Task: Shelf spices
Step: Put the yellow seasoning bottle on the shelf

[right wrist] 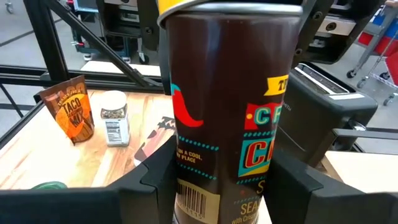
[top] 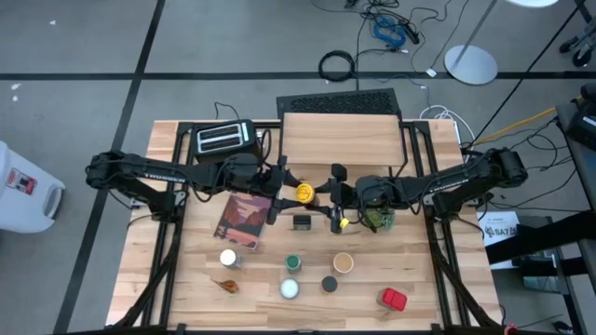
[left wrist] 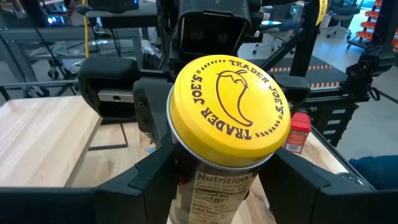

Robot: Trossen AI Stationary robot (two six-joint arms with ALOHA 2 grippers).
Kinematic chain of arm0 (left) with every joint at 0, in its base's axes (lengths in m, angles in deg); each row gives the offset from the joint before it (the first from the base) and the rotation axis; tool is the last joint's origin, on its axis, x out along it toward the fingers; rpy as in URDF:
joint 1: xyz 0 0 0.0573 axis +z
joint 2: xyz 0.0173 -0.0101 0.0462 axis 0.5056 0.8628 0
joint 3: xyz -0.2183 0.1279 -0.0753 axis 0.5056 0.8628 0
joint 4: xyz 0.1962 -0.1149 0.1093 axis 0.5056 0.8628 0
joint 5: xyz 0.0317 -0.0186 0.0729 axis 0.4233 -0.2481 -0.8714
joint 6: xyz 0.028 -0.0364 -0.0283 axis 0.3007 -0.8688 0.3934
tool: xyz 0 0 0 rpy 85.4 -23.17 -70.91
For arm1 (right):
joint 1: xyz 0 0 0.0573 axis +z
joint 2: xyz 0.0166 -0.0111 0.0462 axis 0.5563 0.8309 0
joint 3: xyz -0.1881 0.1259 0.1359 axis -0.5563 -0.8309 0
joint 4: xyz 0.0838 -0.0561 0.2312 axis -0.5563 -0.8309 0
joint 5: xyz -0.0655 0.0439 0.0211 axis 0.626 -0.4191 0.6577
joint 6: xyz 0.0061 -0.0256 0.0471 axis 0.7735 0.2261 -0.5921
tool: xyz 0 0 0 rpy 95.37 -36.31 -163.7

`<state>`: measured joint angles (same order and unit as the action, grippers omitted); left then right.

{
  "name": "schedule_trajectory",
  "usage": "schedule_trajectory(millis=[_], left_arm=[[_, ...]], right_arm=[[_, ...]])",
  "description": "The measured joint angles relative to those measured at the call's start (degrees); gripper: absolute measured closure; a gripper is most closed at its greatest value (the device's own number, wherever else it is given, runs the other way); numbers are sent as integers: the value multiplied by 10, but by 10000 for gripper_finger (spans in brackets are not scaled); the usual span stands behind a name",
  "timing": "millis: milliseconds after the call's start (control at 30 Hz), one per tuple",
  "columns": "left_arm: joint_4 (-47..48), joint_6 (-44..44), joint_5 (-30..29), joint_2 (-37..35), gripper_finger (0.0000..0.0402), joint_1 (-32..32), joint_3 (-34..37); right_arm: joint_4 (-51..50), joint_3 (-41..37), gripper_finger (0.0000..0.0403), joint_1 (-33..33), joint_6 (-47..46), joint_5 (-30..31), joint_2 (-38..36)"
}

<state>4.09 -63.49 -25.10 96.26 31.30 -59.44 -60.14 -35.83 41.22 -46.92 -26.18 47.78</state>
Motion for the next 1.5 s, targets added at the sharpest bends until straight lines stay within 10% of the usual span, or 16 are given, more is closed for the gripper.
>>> schedule_trajectory(millis=[1500], left_arm=[[20, 61, -43, 1, 186, 93, -19]], right_arm=[[60, 0, 234, -117, -3, -6, -1]])
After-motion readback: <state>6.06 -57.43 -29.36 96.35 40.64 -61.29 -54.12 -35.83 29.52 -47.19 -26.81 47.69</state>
